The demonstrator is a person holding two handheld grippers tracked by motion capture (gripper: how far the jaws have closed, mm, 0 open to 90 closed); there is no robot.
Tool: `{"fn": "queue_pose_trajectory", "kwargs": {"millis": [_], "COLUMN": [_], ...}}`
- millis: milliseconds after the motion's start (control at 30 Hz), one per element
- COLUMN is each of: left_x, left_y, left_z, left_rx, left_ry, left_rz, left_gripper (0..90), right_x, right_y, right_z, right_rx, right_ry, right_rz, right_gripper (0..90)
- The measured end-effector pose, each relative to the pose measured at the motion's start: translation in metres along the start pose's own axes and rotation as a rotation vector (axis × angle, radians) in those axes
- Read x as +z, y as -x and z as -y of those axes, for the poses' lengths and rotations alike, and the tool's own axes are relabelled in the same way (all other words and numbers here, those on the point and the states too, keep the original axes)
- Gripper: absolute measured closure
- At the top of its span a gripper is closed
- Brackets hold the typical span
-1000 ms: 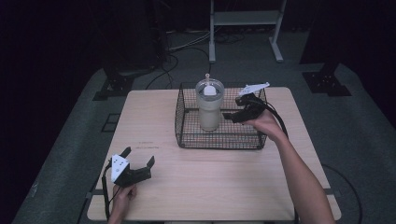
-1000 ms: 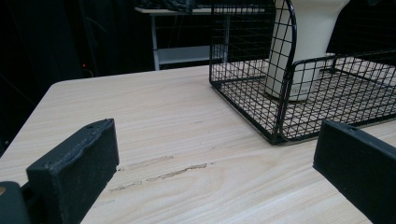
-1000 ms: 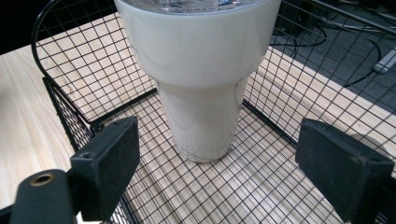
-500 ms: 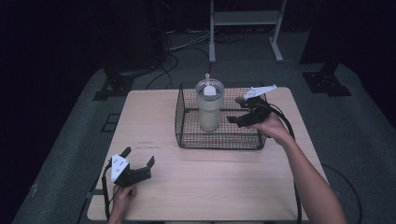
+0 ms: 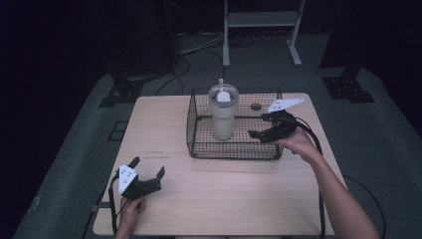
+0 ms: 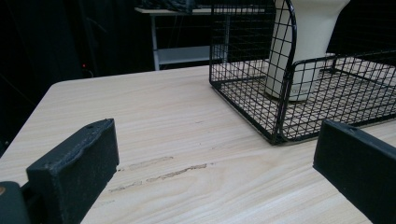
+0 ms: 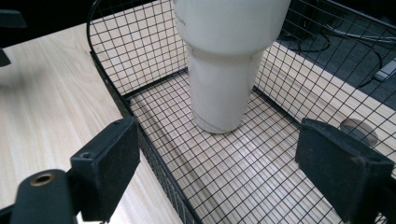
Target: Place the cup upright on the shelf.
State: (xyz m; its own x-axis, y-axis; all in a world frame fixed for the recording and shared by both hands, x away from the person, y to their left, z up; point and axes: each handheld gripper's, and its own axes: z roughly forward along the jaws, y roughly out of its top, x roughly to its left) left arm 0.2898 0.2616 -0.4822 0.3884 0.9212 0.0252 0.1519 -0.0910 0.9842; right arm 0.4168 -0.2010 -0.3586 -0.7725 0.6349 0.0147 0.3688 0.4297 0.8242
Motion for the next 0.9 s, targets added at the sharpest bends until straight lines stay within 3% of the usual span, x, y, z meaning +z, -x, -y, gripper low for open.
{"fn": "queue_pose_trajectory", "kwargs": {"millis": [900], "left_x": [0.0], "left_y": [0.0], "left_z": [0.0], "left_rx": [0.003], "left_ry": [-0.001], "left_rz": [0.0], "left_gripper": [0.0], "right_x": [-0.033], "right_y": [-0.016], "right_z": [0.039], "right_rx": [0.008], "right_ry": [0.03], "right_rz": [-0.015], "right_gripper": [13.3]}}
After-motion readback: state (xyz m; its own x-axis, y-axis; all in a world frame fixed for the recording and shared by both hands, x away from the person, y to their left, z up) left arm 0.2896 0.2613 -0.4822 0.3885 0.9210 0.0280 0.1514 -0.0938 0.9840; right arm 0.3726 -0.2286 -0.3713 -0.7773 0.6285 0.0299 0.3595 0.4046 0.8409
